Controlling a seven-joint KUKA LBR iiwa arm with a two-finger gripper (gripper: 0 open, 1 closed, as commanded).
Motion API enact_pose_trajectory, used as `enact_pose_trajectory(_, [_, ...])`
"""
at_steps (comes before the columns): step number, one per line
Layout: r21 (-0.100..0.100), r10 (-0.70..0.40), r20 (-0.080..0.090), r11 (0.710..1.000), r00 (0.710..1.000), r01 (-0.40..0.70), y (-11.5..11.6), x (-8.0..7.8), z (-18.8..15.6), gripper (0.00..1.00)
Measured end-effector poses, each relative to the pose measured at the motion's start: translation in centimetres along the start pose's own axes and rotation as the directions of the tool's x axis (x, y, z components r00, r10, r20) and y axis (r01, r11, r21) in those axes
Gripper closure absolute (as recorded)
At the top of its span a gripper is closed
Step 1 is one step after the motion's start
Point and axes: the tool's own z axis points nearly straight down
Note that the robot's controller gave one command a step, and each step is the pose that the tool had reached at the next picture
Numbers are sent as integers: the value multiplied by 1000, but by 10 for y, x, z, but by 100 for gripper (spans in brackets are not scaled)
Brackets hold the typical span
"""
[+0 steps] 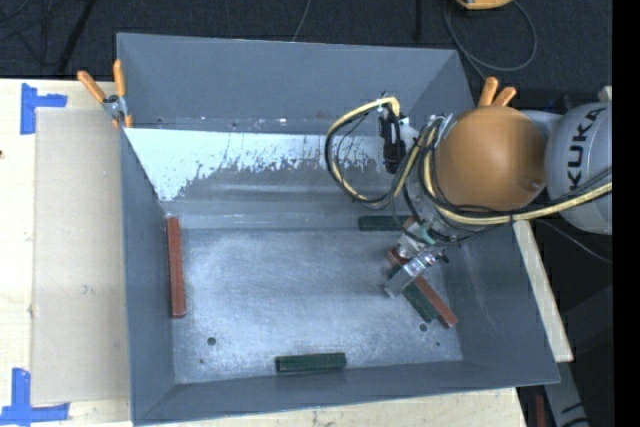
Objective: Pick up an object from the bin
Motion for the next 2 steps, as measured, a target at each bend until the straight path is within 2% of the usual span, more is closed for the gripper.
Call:
enact_pose_trajectory(1, [3,5,-5,1000,1000,-5,19,8,-46,100])
enact_pose_trajectory(2, [6,116,-8,993,993,-115,56,31,-142,100])
